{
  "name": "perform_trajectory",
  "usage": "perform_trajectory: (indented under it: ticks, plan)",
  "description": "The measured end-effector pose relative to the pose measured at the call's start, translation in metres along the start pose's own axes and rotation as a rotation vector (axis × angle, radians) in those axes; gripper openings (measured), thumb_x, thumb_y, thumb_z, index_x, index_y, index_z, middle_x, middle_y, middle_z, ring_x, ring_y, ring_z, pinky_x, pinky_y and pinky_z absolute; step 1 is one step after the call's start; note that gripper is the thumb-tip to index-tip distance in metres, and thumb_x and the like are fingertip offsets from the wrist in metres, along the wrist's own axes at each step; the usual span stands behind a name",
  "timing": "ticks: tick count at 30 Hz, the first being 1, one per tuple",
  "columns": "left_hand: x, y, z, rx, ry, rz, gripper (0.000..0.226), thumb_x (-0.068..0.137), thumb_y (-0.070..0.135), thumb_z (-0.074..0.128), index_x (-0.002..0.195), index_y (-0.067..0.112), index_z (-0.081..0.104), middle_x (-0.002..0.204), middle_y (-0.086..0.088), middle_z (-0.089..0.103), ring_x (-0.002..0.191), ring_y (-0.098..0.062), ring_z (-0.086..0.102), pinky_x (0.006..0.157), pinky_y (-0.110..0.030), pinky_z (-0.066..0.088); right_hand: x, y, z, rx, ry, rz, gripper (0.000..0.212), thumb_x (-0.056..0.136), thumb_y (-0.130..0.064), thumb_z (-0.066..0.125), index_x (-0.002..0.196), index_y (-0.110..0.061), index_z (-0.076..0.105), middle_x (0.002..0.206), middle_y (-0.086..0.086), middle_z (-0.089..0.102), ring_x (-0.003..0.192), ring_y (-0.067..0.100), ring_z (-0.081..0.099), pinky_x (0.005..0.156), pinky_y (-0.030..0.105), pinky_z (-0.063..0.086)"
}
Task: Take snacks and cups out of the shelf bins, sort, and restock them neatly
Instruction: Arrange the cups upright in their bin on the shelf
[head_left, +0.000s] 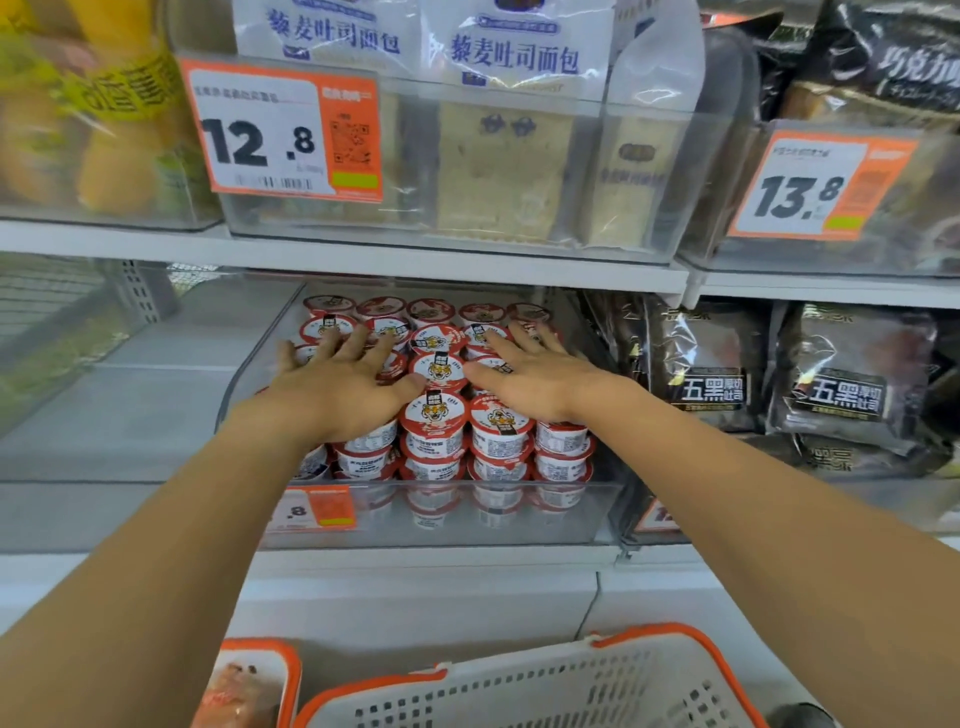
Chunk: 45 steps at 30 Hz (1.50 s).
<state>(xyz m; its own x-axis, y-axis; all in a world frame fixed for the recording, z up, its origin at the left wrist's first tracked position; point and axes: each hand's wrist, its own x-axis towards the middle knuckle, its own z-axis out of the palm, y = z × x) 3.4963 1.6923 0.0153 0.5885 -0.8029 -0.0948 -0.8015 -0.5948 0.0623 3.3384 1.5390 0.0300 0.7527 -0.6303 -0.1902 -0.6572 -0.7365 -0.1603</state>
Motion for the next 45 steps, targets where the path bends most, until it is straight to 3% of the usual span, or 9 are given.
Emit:
perform_trajectory:
  ticks: [9, 13, 18, 24, 29, 35, 37, 42, 45]
  plan:
    - [0.000, 0.002, -0.013, -0.069, -0.022, -0.021, 0.079, 0.090, 0.079, 0.011, 0.158, 0.039, 0.001, 0.167, 0.004, -0.009, 0.153, -0.022, -0.013, 0.118, -0.059, -0.012, 0.017, -0.012, -0.016, -0.116, 0.181, -0.030, 0.085, 0.091, -0.081, 0.020, 0.160, -0.035, 0.004, 0.169, -0.004, -0.008, 0.155, 0.026, -0.007, 0.122, 0.056, -0.003]
    - [0.028, -0.004, -0.028, -0.077, 0.141, 0.005, 0.077, 0.092, 0.077, 0.015, 0.158, 0.038, 0.008, 0.167, 0.003, -0.005, 0.153, -0.025, -0.012, 0.120, -0.058, -0.009, 0.040, -0.014, -0.021, -0.064, 0.024, 0.005, 0.084, 0.088, -0.085, 0.015, 0.159, -0.041, 0.001, 0.169, -0.005, -0.005, 0.155, 0.026, -0.001, 0.124, 0.055, 0.004]
    - [0.047, -0.014, -0.014, -0.005, -0.010, -0.020, 0.077, 0.093, 0.076, 0.011, 0.158, 0.037, -0.003, 0.167, 0.000, -0.008, 0.153, -0.027, -0.011, 0.121, -0.054, -0.005, 0.048, -0.014, -0.008, -0.134, 0.025, 0.017, 0.079, 0.092, -0.080, 0.009, 0.158, -0.040, -0.004, 0.168, -0.005, -0.008, 0.155, 0.029, -0.004, 0.122, 0.058, -0.001]
    - [0.047, -0.018, -0.011, -0.080, 0.038, -0.012, 0.074, 0.095, 0.072, 0.012, 0.159, 0.035, 0.001, 0.167, 0.000, -0.005, 0.153, -0.025, -0.009, 0.122, -0.052, -0.004, 0.040, -0.012, -0.014, -0.128, 0.044, -0.019, 0.078, 0.092, -0.080, 0.009, 0.159, -0.042, 0.000, 0.168, -0.006, -0.009, 0.155, 0.028, -0.007, 0.121, 0.060, -0.005]
    - [0.012, -0.025, -0.011, -0.117, 0.288, 0.080, 0.069, 0.099, 0.066, 0.014, 0.157, 0.028, 0.019, 0.166, -0.002, 0.015, 0.153, -0.024, 0.008, 0.123, -0.051, 0.004, -0.008, -0.011, -0.009, -0.187, 0.148, -0.206, 0.071, 0.097, -0.072, 0.010, 0.159, -0.040, 0.002, 0.168, -0.007, -0.006, 0.155, 0.025, -0.007, 0.123, 0.058, -0.002]
    - [-0.035, -0.016, -0.007, -0.030, 0.111, 0.096, 0.073, 0.096, 0.070, 0.009, 0.159, 0.032, 0.012, 0.167, 0.001, 0.006, 0.154, -0.022, -0.003, 0.122, -0.052, -0.001, -0.038, -0.002, 0.007, -0.109, 0.060, -0.173, 0.070, 0.096, -0.072, 0.007, 0.159, -0.042, 0.002, 0.169, -0.005, -0.006, 0.155, 0.026, -0.008, 0.122, 0.059, -0.003]
    - [-0.048, -0.013, -0.012, -0.117, 0.262, 0.124, 0.077, 0.094, 0.069, 0.011, 0.157, 0.026, 0.023, 0.165, -0.003, 0.020, 0.153, -0.024, 0.011, 0.121, -0.054, 0.009, -0.045, -0.008, 0.004, -0.058, 0.163, -0.198, 0.069, 0.098, -0.070, 0.010, 0.160, -0.039, 0.004, 0.169, -0.003, -0.002, 0.155, 0.027, -0.005, 0.122, 0.059, -0.001]
    - [-0.116, -0.017, -0.001, -0.224, 0.656, 0.205, 0.038, 0.091, 0.037, 0.048, 0.117, 0.013, 0.061, 0.120, -0.011, 0.060, 0.106, -0.033, 0.058, 0.086, -0.043, 0.048, -0.097, -0.035, 0.014, -0.016, 0.557, -0.527, 0.049, 0.099, -0.035, 0.049, 0.144, -0.016, 0.048, 0.145, 0.009, 0.049, 0.135, 0.031, 0.042, 0.109, 0.053, 0.037]
    - [-0.159, -0.038, 0.032, -0.267, 0.582, 0.186, 0.014, 0.088, 0.032, 0.050, 0.090, 0.022, 0.059, 0.085, 0.003, 0.063, 0.072, -0.023, 0.058, 0.064, -0.034, 0.048, -0.131, -0.057, 0.049, 0.142, 0.657, -0.751, 0.019, 0.088, -0.018, 0.058, 0.103, -0.009, 0.066, 0.100, 0.006, 0.063, 0.094, 0.025, 0.057, 0.080, 0.044, 0.051]
